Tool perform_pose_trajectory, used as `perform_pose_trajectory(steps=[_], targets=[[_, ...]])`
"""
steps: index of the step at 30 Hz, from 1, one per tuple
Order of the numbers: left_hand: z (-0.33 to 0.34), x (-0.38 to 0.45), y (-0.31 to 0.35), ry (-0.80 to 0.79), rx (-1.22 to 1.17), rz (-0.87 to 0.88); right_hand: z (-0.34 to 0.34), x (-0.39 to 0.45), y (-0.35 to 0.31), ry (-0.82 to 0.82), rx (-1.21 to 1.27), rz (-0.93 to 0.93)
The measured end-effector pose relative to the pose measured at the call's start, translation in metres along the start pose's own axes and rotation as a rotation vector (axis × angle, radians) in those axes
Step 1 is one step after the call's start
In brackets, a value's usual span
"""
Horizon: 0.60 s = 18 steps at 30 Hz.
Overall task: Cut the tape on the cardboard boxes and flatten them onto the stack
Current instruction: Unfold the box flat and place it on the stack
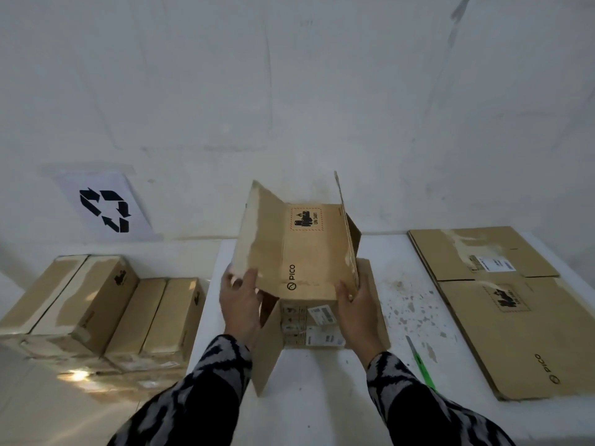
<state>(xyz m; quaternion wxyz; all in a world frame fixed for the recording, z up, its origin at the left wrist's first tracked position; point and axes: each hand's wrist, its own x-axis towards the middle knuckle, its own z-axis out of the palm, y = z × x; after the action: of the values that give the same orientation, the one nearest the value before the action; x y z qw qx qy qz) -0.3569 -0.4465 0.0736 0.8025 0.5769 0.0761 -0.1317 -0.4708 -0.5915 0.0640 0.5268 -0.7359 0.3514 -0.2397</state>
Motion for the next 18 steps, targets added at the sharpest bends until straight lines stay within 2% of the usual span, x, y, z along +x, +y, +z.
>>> perform_pose_trajectory(steps=[2, 4, 6, 8, 10, 12, 16, 18], targets=[[0.003, -0.002, 0.013, -0.192, 0.424, 0.117, 0.004, -0.001, -0.003, 0.0, 0.01, 0.01], [0.005, -0.002, 0.023, -0.288, 0.661, 0.233, 0.003, -0.003, -0.008, 0.004, 0.044, 0.022], [-0.002, -0.004, 0.034, -0.293, 0.682, 0.341, -0.004, -0.006, -0.016, 0.022, 0.1, -0.027], [-0.01, -0.006, 0.04, -0.308, 0.598, 0.365, -0.013, -0.006, -0.018, -0.059, 0.228, -0.079], [-0.016, -0.011, 0.039, -0.37, 0.644, 0.35, -0.016, -0.002, -0.01, -0.235, 0.419, -0.033], [-0.016, -0.016, 0.031, -0.407, 0.786, 0.365, -0.015, 0.001, 0.0, -0.313, 0.492, 0.078], [-0.016, -0.019, 0.002, -0.561, 0.885, 0.418, -0.017, 0.003, 0.01, -0.295, 0.607, 0.178], [-0.016, -0.02, -0.011, -0.664, 1.068, 0.502, -0.016, 0.003, 0.012, -0.265, 0.544, 0.169]])
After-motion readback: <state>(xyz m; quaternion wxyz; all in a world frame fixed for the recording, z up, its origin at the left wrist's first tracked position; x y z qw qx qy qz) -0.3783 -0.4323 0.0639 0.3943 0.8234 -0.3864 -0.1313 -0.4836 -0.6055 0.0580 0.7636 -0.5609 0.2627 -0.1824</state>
